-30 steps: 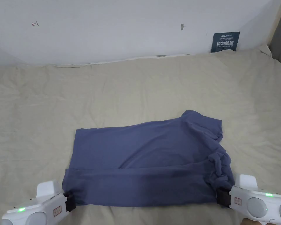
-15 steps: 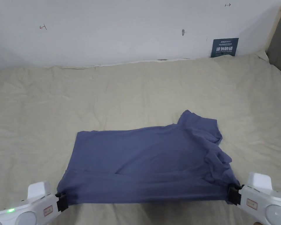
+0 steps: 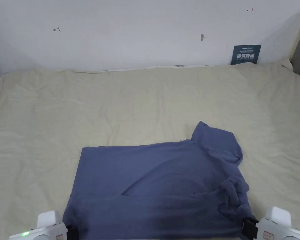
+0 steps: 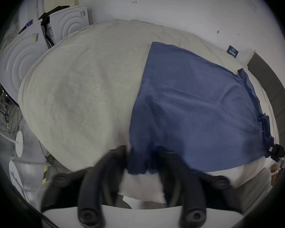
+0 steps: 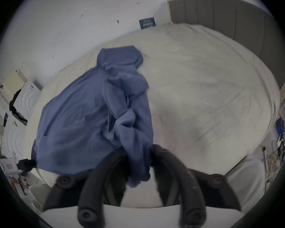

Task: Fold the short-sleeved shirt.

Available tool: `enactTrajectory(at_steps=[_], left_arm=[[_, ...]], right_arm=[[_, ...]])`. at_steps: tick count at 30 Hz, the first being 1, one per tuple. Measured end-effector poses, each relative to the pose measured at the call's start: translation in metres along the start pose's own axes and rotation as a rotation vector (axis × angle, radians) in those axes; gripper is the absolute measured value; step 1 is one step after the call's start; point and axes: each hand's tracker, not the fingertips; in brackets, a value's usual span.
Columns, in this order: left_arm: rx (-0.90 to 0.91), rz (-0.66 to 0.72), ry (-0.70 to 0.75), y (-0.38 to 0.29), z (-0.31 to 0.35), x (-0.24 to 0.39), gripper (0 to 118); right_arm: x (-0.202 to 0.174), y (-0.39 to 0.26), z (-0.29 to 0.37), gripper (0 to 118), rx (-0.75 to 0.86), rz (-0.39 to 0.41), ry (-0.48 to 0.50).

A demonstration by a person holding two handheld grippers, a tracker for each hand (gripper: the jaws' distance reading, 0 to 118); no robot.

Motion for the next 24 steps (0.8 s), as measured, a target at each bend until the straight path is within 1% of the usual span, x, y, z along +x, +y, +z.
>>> enactTrajectory(at_steps=[1,2,3,4,5,6,8,12,14,17,18,19,20,21,22,23,24], left_arm=[[0.006,0.002,-0.001,0.003,0.006,0.002,73],[0.033,0.008,-0.008,0.011,0.006,-0.001,88],[0.094,0.008,-0.038,0.018,0.016,0.001,106],[0.142,0.01,-0.055,0.024,0.027,0.004,112],[0.201,0.007,-0.068,0.031,0.041,0.01,113],[0.265,0.003,-0.075,0.04,0.074,0.026,113],[0.366,-0.002,-0.086,0.055,0.103,0.04,113],[0.581,-0.026,-0.107,0.081,0.138,0.06,113],[0.67,-0.056,-0.102,0.089,0.151,0.073,113],[0.751,-0.106,-0.077,0.096,0.168,0.092,113],[0.789,-0.127,-0.064,0.098,0.165,0.094,113],[0.824,-0.145,-0.052,0.097,0.166,0.097,113],[0.856,-0.152,-0.033,0.096,0.167,0.102,113],[0.875,-0.159,-0.026,0.095,0.168,0.105,112],[0.884,-0.159,-0.032,0.094,0.169,0.108,108],[0.887,-0.156,-0.043,0.093,0.169,0.109,102],[0.884,-0.158,-0.058,0.092,0.169,0.109,86]], right_arm=[[-0.002,0.004,0.006,51,0.037,0.028,-0.02],[-0.006,0.01,0.016,66,0.079,0.058,-0.03],[-0.01,0.018,0.027,86,0.133,0.083,-0.023],[-0.017,0.028,0.042,101,0.174,0.099,-0.019],[-0.025,0.039,0.058,111,0.225,0.111,-0.02],[-0.032,0.048,0.071,115,0.284,0.115,-0.009],[-0.043,0.067,0.097,115,0.406,0.123,0.038],[-0.074,0.094,0.137,115,0.563,0.185,0.055],[-0.087,0.101,0.151,115,0.632,0.216,0.052],[-0.105,0.106,0.165,115,0.713,0.262,0.033],[-0.109,0.106,0.168,115,0.734,0.274,0.025],[-0.113,0.105,0.17,114,0.756,0.286,0.021],[-0.116,0.104,0.172,110,0.773,0.287,0.018],[-0.118,0.103,0.174,100,0.785,0.292,0.021],[-0.12,0.102,0.176,86,0.792,0.294,0.023],[-0.121,0.101,0.177,70,0.801,0.298,0.028],[-0.122,0.1,0.176,45,0.808,0.302,0.03]])
